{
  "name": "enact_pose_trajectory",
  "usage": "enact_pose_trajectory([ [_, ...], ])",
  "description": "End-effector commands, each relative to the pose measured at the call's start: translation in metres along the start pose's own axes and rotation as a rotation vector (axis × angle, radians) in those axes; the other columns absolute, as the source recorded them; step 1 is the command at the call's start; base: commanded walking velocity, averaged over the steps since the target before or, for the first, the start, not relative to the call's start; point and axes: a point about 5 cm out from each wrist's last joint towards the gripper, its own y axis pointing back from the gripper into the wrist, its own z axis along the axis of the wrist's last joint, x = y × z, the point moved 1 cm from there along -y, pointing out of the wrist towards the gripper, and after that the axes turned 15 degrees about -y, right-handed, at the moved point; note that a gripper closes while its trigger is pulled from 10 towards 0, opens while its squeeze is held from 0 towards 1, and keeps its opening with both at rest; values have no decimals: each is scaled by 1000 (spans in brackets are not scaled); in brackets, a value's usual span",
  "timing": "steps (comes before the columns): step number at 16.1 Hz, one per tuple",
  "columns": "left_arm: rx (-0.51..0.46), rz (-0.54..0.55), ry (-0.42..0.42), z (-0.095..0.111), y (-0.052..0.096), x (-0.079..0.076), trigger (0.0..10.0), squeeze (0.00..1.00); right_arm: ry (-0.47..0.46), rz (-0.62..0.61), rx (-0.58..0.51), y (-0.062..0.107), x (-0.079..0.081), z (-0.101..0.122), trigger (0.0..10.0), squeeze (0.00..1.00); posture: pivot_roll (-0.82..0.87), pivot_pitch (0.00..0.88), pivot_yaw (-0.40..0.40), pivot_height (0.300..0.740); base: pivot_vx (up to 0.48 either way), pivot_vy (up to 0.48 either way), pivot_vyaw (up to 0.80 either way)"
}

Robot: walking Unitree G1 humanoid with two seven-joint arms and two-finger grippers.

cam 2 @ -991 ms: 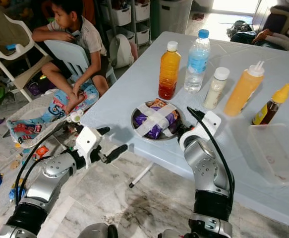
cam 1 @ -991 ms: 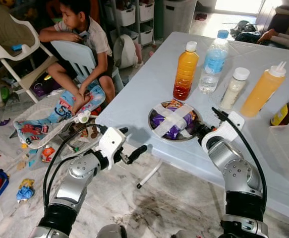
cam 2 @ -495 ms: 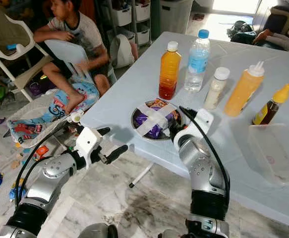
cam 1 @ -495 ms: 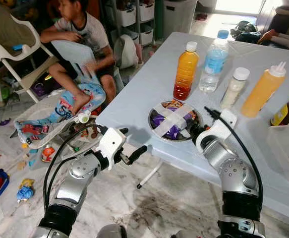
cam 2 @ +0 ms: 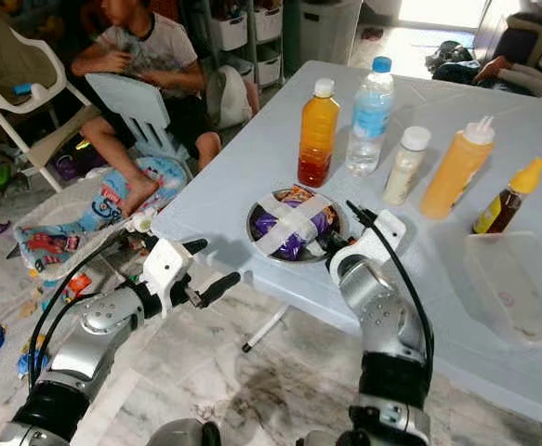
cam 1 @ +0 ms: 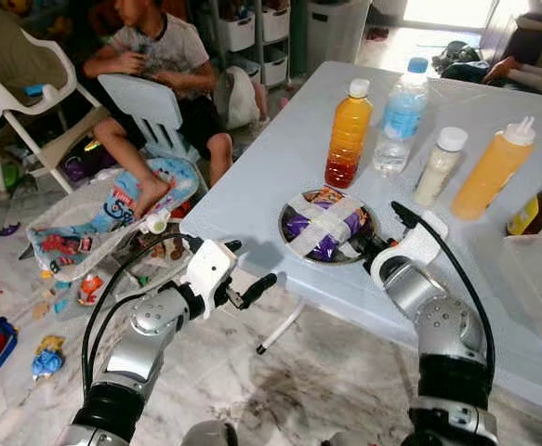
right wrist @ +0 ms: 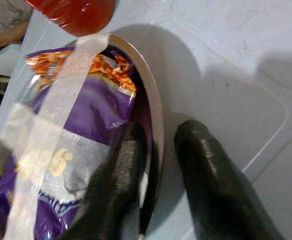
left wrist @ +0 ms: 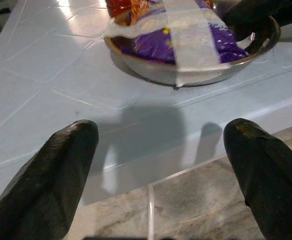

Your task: Restocking fridge

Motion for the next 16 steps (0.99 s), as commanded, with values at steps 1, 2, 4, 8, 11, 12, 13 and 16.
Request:
enact_pose_trajectory([
  [1, 3, -2, -25, 2, 0, 3, 10000, 0, -18, -70, 32, -3, -15, -5, 0, 0, 2, 0, 51, 740, 0, 0, 0],
  [2, 3, -1, -26, 2, 0, 3, 10000, 0, -26, -85, 35, -3, -19, -4, 0, 0, 2, 0, 51, 740, 0, 0, 0],
  [4, 5, -3, -27, 2, -1, 4, 10000, 0, -42, -99, 36, -5, -21, -1, 0, 0, 2, 0, 50, 740, 0, 0, 0],
  [8, 0, -4, -30, 3, -2, 3, 10000, 0, -40, -154, 0, -2, -25, 8, 0, 0, -2, 0, 53, 740, 0, 0, 0],
  [11, 1, 0, -31, 2, -1, 4, 10000, 0, -8, -218, -7, 6, -34, 8, 0, 0, -4, 0, 50, 740, 0, 0, 0],
  [12, 2, 1, -29, 2, -1, 4, 10000, 0, 8, -240, 8, 11, -41, 3, 0, 0, -5, 0, 50, 740, 0, 0, 0],
  [13, 2, 1, -27, 2, -1, 3, 10000, 0, 31, -259, 17, 14, -47, -1, 0, 0, -8, 0, 50, 740, 0, 0, 0],
  [16, 1, 24, -17, 1, -1, 3, 10000, 0, 160, -250, 4, 20, -54, -4, 0, 0, -12, 0, 51, 740, 0, 0, 0],
])
